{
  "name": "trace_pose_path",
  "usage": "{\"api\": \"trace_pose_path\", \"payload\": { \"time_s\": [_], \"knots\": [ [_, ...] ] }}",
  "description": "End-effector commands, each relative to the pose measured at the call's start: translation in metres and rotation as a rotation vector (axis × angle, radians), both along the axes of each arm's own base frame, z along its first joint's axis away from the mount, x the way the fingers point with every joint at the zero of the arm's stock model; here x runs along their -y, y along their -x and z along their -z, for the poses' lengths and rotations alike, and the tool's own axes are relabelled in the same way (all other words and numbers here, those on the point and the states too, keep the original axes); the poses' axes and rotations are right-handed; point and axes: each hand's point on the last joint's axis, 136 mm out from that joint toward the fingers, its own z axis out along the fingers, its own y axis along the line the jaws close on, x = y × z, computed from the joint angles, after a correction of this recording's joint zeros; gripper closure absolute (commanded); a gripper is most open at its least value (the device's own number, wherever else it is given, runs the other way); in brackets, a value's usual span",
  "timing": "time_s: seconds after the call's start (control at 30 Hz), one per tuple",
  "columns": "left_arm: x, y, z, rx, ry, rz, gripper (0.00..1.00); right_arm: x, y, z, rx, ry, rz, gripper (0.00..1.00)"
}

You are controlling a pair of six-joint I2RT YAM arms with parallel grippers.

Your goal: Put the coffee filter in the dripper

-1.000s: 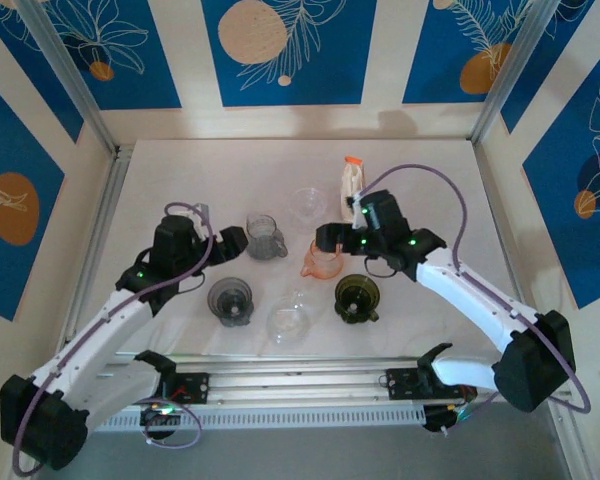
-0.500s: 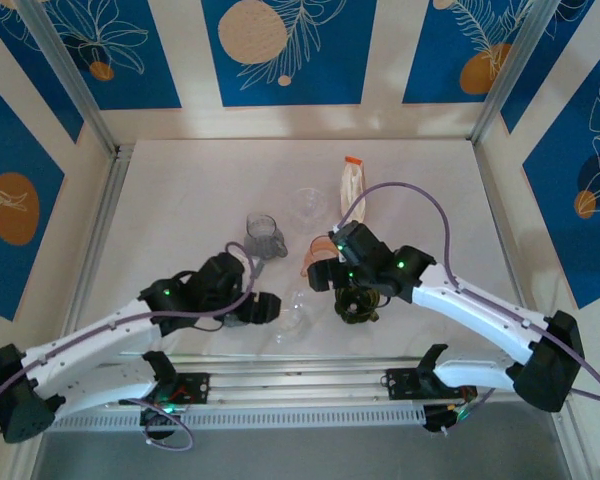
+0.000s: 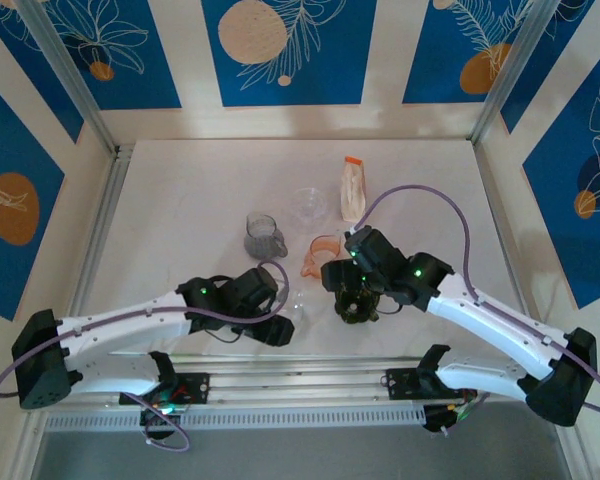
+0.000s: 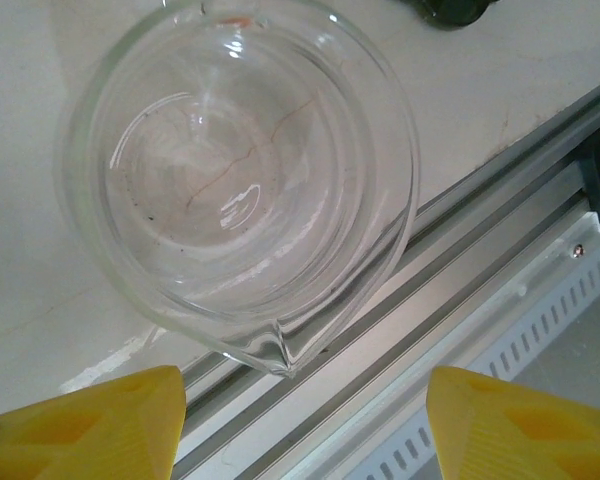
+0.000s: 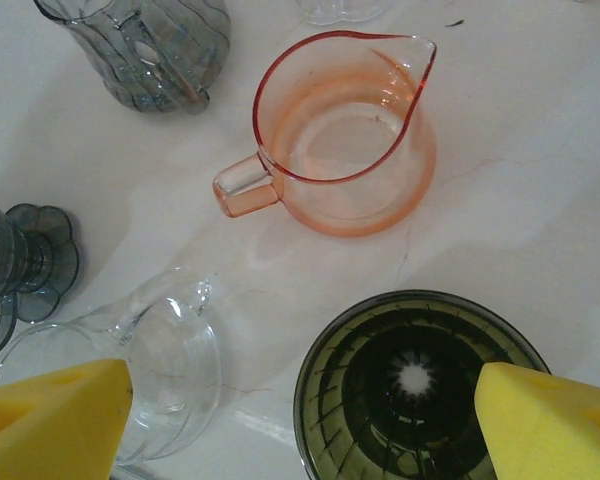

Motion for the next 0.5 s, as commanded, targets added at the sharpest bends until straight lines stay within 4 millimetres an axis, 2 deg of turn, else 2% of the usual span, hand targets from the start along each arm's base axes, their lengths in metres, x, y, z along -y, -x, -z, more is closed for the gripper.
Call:
{"api": "trace_pose_path", "payload": {
  "time_s": [0.0, 0.47],
  "knots": [
    [0.009, 0.0, -0.004, -0.013, 0.011, 0.003, 0.35, 0.01, 0.004, 0.003, 0.0, 0.011, 0.034, 0.11],
    [0.027, -0.041, -0.004, 0.042, 0.054, -0.062, 0.46, 0.016, 0.004, 0.009, -0.001, -0.003, 0.059, 0.11]
  ]
}}
